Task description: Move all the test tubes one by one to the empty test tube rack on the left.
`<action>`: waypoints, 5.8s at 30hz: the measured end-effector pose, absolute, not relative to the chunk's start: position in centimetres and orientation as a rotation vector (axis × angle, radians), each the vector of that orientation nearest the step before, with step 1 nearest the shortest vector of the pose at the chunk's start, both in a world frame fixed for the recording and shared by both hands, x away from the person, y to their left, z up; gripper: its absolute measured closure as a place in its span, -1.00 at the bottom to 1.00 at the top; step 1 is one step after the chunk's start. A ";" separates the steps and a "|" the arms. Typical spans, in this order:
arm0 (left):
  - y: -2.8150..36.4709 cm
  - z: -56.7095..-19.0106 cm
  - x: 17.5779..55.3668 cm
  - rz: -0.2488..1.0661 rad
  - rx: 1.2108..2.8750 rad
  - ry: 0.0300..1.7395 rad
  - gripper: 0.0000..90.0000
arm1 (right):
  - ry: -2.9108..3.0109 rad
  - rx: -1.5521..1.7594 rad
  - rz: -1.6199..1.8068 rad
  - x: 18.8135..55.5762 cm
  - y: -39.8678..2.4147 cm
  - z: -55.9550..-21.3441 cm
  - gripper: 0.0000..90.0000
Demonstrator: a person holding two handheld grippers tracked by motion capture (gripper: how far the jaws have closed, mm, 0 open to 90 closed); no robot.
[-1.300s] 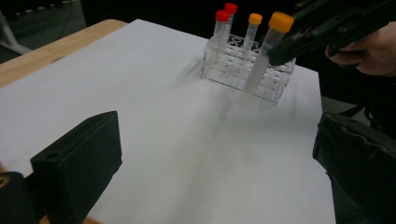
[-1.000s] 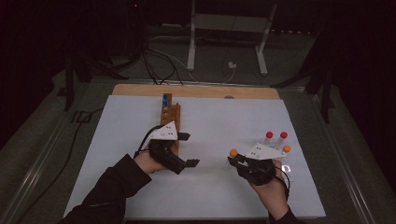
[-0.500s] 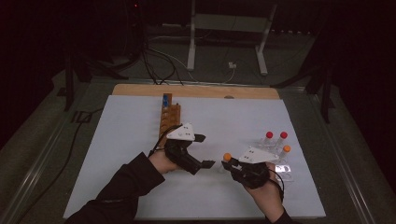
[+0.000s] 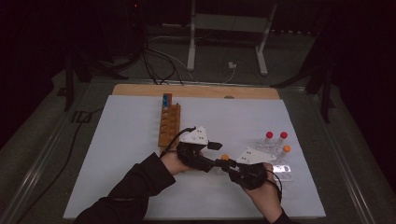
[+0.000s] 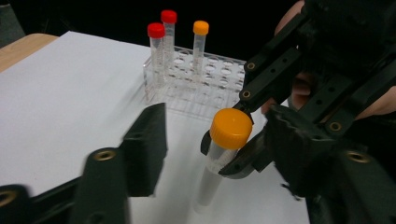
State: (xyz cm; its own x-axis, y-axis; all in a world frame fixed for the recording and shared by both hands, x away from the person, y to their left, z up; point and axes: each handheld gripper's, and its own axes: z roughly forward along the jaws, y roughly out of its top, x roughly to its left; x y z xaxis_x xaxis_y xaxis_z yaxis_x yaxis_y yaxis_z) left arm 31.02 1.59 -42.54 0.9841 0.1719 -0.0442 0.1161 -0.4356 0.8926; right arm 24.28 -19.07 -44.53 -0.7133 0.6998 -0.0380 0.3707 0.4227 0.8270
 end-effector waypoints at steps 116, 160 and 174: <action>14.5 -44.6 42.6 0.625 1.920 0.913 0.46 | 2.152 0.960 1.436 23.5 -21.4 -42.9 -1.00; 15.0 -43.6 32.8 0.367 1.918 0.646 -0.95 | 1.850 1.430 1.090 25.4 -35.7 -46.4 -0.44; 15.1 -43.8 32.9 0.357 1.923 0.655 -0.96 | 1.908 1.432 1.001 26.6 -35.4 -47.4 0.55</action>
